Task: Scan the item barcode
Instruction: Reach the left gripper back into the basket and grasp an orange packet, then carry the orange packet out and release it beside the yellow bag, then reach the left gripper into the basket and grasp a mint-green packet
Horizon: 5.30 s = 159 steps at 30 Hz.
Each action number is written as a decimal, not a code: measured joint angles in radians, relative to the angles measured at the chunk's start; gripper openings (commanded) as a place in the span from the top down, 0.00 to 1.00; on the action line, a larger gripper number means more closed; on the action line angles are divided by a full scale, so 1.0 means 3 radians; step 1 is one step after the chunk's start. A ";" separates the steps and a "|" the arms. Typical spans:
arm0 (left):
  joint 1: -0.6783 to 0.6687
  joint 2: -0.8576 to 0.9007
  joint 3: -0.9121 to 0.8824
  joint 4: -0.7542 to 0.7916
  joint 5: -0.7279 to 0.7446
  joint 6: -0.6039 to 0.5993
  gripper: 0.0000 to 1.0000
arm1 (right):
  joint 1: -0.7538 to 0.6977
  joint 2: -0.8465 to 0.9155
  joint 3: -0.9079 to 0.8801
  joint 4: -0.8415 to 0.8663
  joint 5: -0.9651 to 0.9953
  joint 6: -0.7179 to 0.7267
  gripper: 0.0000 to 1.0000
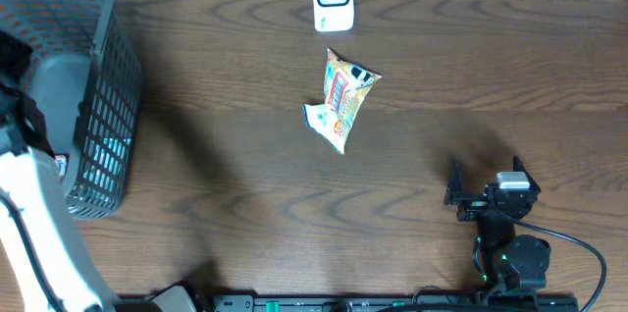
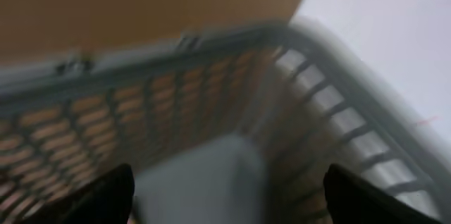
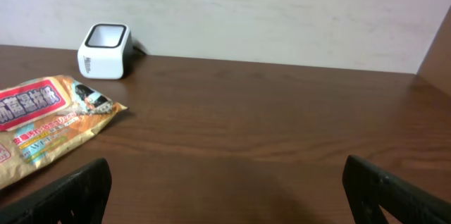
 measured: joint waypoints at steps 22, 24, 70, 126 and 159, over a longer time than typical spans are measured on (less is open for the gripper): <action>0.0412 0.1708 0.0003 -0.1071 -0.0175 -0.0857 0.14 | 0.0000 0.0000 0.0000 -0.0001 0.0000 0.0000 0.01; 0.0436 0.1815 0.0003 -0.1066 -0.0175 -0.0909 0.14 | 0.0000 0.0000 0.0000 -0.0001 0.0000 0.0000 0.01; -0.2271 -0.0276 -0.0025 0.0295 0.1771 -0.0126 0.92 | 0.0000 0.0000 0.0000 -0.0001 -0.0001 0.0000 0.01; 0.0130 -0.0164 -0.0009 0.0420 0.2285 0.0240 0.09 | 0.0000 0.0000 0.0000 -0.0001 -0.0001 0.0000 0.01; 0.0762 0.2014 0.0028 -0.1634 0.2096 0.2076 0.29 | 0.0000 -0.0001 0.0000 -0.0001 -0.0001 0.0000 0.01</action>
